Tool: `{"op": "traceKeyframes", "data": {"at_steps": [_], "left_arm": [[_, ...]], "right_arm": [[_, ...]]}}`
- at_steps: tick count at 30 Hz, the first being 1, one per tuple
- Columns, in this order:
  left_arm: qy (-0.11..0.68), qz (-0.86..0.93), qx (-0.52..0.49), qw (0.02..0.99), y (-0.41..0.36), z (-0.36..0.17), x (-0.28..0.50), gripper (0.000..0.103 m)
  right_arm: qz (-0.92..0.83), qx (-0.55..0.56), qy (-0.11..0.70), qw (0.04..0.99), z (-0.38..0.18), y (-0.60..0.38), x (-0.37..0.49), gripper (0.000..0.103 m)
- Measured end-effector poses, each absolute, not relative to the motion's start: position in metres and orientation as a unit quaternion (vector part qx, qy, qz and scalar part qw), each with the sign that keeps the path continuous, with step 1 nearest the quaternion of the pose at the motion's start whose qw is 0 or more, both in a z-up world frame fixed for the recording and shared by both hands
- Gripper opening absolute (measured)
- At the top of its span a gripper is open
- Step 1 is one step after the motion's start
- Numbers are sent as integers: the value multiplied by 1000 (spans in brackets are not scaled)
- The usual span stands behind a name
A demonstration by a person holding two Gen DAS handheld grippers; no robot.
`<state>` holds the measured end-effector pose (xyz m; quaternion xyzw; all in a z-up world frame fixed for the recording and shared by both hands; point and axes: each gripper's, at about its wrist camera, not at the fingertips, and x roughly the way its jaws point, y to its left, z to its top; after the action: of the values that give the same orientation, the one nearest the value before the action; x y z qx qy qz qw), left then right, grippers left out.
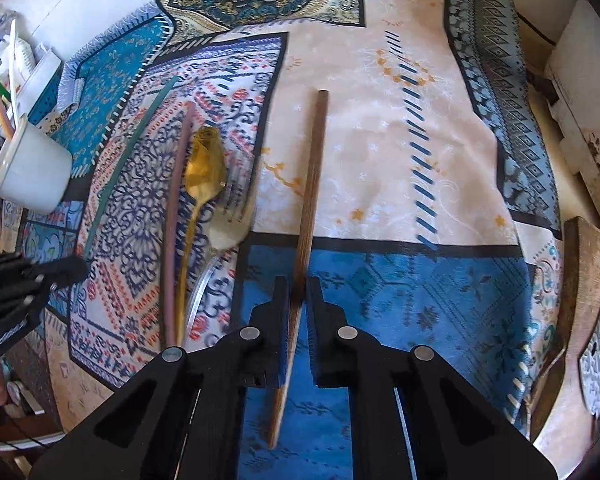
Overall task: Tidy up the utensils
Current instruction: 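Grasp the green chopstick with the left tool while the right tool grasps a brown chopstick, then lift and carry the green chopstick with the left tool while the right tool carries the brown chopstick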
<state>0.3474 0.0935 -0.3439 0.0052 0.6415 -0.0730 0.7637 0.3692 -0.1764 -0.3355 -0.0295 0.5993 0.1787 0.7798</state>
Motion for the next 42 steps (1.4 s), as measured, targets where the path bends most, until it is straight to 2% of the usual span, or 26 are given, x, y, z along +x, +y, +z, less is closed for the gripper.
{"op": "traceKeyframes", "data": {"at_steps": [3,8,12,17,24,32,36,38,42], "left_arm": [[645,-80,17,759,93,-342,343,3],[636,-69,18,768,94,-337,363,14],[628,-55,26,776,95,-337,391,14],[616,-43,35,786,96,-336,421,20],[624,-44,29,780,95,-341,454,22],[614,-51,73,785,61,-346,482,27],[612,-61,80,784,41,-344,486,24],[614,-63,80,783,34,-344,490,4],[615,-73,87,780,11,-347,488,4]], "right_arm": [[171,-34,606,776,-335,-197,368,7],[175,-14,613,771,-331,-220,375,7],[172,-7,616,769,-332,-227,391,9],[167,-4,615,770,-334,-228,411,15],[164,-16,610,775,-333,-212,421,15],[159,-17,604,781,-336,-183,441,15],[155,-42,598,785,-337,-168,442,10],[161,-48,602,780,-338,-158,443,7],[172,-48,613,770,-337,-151,436,7]]}}
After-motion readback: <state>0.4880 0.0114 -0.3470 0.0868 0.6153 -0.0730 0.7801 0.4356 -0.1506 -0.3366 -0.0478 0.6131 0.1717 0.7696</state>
